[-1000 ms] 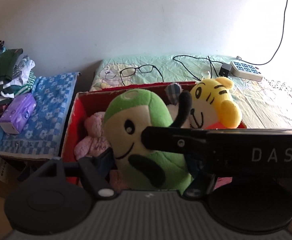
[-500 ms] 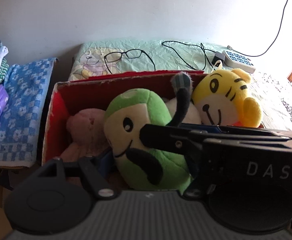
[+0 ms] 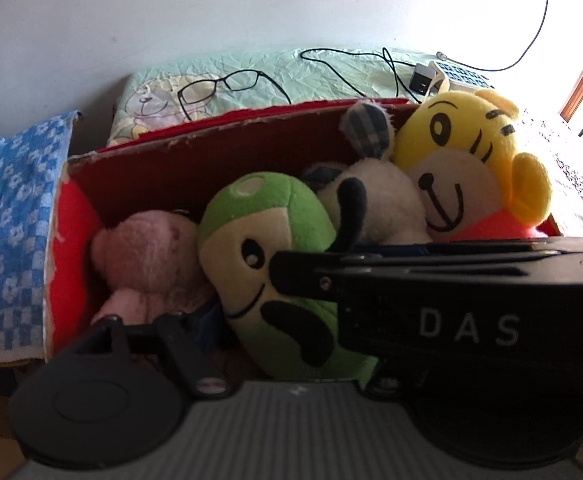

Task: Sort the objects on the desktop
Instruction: 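Push the green bean plush down between the teddy and white bunny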

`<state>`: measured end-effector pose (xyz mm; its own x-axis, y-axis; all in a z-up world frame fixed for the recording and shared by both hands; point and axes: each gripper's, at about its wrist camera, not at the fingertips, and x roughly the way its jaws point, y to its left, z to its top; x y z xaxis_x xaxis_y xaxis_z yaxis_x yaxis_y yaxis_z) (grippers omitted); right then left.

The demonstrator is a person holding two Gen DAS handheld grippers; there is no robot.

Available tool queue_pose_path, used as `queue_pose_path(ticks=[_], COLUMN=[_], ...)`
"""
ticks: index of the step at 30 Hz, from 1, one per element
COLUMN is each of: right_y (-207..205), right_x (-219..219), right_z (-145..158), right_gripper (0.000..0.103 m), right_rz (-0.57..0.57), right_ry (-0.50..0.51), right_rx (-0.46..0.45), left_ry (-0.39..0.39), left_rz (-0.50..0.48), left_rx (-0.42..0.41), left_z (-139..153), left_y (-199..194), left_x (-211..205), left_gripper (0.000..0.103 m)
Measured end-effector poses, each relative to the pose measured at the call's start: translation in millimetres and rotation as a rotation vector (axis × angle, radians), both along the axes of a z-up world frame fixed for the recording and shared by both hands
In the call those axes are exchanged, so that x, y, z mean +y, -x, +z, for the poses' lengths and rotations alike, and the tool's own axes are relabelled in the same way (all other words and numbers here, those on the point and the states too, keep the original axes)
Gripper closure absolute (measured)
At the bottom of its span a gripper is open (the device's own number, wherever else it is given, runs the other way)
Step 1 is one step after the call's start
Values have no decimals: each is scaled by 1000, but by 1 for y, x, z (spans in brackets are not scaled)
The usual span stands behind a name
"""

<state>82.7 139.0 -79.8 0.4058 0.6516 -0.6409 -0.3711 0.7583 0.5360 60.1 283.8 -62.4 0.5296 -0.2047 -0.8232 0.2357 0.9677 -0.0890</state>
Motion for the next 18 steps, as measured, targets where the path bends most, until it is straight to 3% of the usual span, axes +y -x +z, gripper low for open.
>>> queue_pose_path(ticks=[10, 18], right_y=[4, 10], right_x=[7, -1], right_z=[4, 9], right_gripper=[64, 56], right_rz=[-12, 1], right_ry=[72, 26], right_rx=[-22, -20], left_ry=[-20, -12], left_rz=[-33, -12], left_rx=[14, 45], left_z=[-5, 0], left_y=[-3, -3], left_x=[-7, -6], left_gripper=[22, 19])
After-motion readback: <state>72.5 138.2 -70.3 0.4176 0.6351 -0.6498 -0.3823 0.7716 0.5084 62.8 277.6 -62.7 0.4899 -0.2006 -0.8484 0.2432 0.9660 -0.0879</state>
